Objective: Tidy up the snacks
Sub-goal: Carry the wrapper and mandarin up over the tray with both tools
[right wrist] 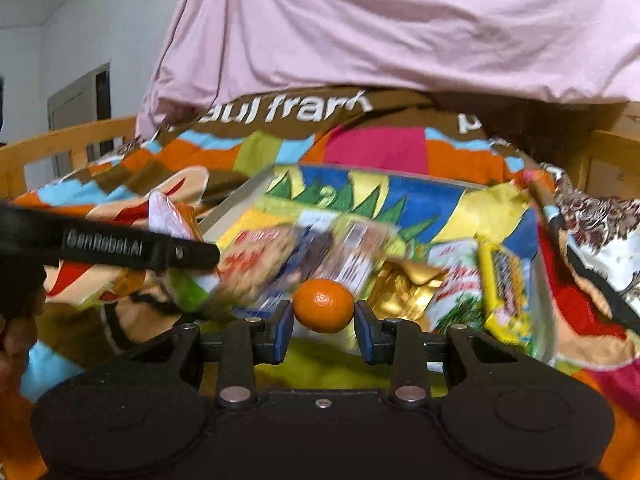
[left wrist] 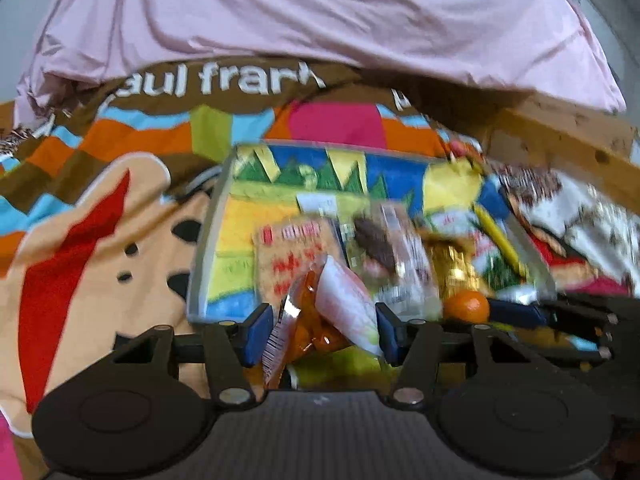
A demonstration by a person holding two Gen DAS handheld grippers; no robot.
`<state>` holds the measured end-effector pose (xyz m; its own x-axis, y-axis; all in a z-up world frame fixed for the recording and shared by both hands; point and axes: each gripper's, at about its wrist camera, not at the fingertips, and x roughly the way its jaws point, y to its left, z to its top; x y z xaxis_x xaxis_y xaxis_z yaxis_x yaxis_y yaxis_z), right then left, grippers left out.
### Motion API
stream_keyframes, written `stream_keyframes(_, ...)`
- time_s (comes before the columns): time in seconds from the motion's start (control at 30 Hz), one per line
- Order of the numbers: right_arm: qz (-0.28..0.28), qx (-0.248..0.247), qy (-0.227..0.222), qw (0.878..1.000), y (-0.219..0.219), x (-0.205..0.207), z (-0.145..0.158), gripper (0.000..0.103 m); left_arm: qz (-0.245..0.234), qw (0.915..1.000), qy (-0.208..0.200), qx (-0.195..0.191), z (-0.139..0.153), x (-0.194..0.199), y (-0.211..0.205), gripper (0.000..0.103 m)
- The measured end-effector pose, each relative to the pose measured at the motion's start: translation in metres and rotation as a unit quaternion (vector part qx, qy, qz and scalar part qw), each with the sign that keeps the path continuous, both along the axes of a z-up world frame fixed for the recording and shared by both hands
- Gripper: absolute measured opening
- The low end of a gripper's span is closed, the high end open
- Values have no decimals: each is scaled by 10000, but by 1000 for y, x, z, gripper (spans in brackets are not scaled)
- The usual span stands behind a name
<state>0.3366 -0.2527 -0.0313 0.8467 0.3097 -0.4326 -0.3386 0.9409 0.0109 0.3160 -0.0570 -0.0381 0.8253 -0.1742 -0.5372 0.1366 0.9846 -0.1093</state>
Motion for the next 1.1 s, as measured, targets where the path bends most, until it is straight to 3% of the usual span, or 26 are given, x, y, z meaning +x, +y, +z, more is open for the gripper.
stream_keyframes(0.17,-362,22,-387,9986,-15,20,12,35,265,9993,-168,-193,24,30,-3,59)
stream_keyframes(0.4,-940,351,-803,9917,-43,69,14,35,489,9983,-299,-85,40,92,-23,59)
stream_keyframes(0.73,-1115,461,-532,9913,-58,102,-11,36,465,9983,56,343,24,160,-63,59)
stream_keyframes(0.87,-1028,353,-477,9929,-52,105,-14,36,398,9977,147,537,16,169,-75,59)
stream_keyframes(1.1,-1050,387,-298,9933,-53,110,-19,36,384,9979,93,511,8,171,-80,59)
